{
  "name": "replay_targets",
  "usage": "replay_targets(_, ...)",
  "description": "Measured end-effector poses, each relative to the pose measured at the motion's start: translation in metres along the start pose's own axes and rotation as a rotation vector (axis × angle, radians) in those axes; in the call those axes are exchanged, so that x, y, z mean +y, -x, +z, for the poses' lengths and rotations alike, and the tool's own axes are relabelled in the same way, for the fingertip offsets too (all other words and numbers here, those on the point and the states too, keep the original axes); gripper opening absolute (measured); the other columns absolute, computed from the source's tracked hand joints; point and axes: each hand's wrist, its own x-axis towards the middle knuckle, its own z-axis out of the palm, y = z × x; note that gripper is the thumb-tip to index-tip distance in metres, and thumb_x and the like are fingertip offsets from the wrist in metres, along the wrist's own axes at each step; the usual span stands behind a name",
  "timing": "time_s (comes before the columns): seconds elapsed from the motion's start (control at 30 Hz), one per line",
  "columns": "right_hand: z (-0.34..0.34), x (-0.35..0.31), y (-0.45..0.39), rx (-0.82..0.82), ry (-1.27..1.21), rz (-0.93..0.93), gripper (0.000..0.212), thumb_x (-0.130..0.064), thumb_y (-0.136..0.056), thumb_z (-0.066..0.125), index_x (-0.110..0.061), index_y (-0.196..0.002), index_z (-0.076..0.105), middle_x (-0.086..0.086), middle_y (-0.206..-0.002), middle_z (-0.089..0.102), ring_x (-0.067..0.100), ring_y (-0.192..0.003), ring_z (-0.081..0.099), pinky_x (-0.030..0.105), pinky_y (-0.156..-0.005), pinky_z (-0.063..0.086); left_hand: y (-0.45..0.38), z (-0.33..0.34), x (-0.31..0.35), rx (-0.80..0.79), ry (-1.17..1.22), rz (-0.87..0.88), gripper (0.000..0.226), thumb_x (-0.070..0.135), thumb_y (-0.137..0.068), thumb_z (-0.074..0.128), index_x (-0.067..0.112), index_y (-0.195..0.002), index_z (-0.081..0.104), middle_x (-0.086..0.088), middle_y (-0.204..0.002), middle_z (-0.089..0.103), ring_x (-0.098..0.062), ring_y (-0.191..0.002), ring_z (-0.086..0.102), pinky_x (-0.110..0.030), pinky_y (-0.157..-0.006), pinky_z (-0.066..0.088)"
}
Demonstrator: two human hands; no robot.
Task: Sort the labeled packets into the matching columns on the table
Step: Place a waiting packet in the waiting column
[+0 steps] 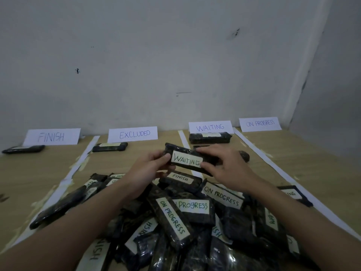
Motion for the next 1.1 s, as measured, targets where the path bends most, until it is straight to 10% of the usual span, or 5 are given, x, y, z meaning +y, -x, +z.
replay_targets(0.2, 0.023, -0.003, 0.0, 0.087, 0.403, -0.175, 0.058, -0.046, -0.078, 0.06, -0.01, -0.124, 0.055, 0.004, -0.113, 0.06, 0.021, -0.102, 0.057, 0.039, -0.084, 0.05, 0.004, -0.004, -0.004, 0.044, 0.073, -0.009, 0.024, 0.017, -0.097, 0.042, 0.013, -0.1, 0.065, -0.002, -0.097, 0.07, -0.005, -0.073, 0.063, -0.012, -0.052, 0.046)
replay_targets(0.63, 0.017, 0.019, 0.004, 0.14, 0.469, -0.168, 0.048, -0.029, -0.073, 0.072, -0.017, -0.118, 0.061, 0.004, -0.104, 0.067, 0.023, -0.095, 0.062, 0.04, -0.084, 0.05, -0.012, 0.029, -0.003, 0.01, 0.015, -0.025, 0.023, 0.024, -0.096, 0.045, 0.016, -0.104, 0.065, -0.007, -0.093, 0.07, -0.005, -0.071, 0.065, -0.015, -0.053, 0.05)
replay_targets(0.77, -0.003, 0.043, -0.001, 0.144, 0.412, -0.058, 0.045, -0.02, -0.076, 0.072, -0.019, -0.12, 0.061, 0.008, -0.117, 0.064, 0.026, -0.102, 0.061, 0.04, -0.088, 0.051, -0.031, 0.048, -0.001, -0.014, -0.254, 0.06, 0.024, 0.031, -0.093, 0.05, 0.021, -0.112, 0.06, 0.004, -0.098, 0.069, -0.01, -0.09, 0.065, -0.031, -0.08, 0.054)
replay_targets(0.97, -0.038, 0.105, -0.021, 0.125, 0.364, 0.139, 0.04, -0.015, -0.081, 0.068, -0.024, -0.119, 0.062, 0.003, -0.125, 0.059, 0.023, -0.11, 0.054, 0.028, -0.088, 0.04, -0.066, 0.072, -0.002, -0.064, -0.624, 0.278, 0.033, 0.029, -0.089, 0.055, 0.019, -0.121, 0.053, 0.004, -0.11, 0.062, -0.007, -0.1, 0.056, -0.008, -0.073, 0.04)
replay_targets(1.1, -0.051, 0.146, -0.041, 0.086, 0.345, 0.268, 0.037, -0.016, -0.082, 0.067, -0.022, -0.118, 0.062, 0.005, -0.125, 0.057, 0.023, -0.111, 0.051, 0.03, -0.089, 0.04, -0.091, 0.077, -0.007, -0.089, -0.799, 0.406, 0.041, 0.03, -0.09, 0.054, 0.02, -0.128, 0.046, 0.004, -0.124, 0.054, -0.011, -0.113, 0.049, -0.024, -0.094, 0.04)
